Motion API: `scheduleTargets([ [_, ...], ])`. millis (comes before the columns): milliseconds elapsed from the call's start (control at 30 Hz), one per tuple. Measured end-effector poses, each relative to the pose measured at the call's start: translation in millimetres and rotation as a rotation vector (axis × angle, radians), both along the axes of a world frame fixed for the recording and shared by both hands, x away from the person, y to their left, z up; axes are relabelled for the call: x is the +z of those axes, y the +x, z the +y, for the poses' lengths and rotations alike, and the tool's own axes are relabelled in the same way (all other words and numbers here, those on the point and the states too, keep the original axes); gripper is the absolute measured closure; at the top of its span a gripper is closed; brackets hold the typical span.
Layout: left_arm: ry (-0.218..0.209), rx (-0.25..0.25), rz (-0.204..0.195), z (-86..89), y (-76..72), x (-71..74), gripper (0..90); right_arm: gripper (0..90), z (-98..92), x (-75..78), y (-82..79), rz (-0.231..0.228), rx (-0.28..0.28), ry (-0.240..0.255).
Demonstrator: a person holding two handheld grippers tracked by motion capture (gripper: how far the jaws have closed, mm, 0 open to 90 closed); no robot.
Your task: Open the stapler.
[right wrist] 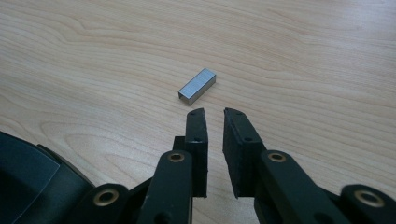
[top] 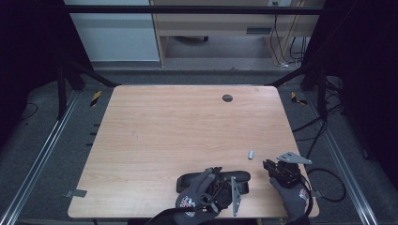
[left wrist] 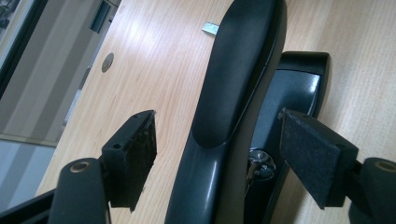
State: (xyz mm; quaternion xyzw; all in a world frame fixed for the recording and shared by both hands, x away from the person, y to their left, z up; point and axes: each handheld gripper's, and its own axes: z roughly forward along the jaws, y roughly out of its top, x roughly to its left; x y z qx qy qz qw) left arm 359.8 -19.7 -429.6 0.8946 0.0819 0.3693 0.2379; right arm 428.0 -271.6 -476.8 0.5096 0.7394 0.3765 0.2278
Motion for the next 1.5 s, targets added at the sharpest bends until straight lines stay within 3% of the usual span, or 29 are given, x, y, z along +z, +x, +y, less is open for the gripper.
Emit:
scheduleTargets([
  [333,0.053,0.006,-0.021,-12.2,6.2,-4.7,28.7,88.9,1.0,0.6,-0.7,0.008,0.022,0.0],
  [700,0.096,0.014,-0.067,-24.1,11.0,-15.1,35.4,90.0,2.4,1.3,-1.7,0.015,0.046,0.002],
  [967,0.116,0.025,-0.093,-28.9,11.8,-19.6,43.7,90.0,4.7,2.7,-7.2,0.022,0.1,0.025],
  [1167,0.126,0.017,-0.097,-31.0,11.1,-21.6,49.7,90.0,11.1,3.3,-17.9,0.012,0.173,0.025],
  [1500,0.154,0.019,-0.122,-33.5,9.0,-23.6,53.6,90.0,21.9,-3.7,-20.4,0.062,0.251,0.064],
])
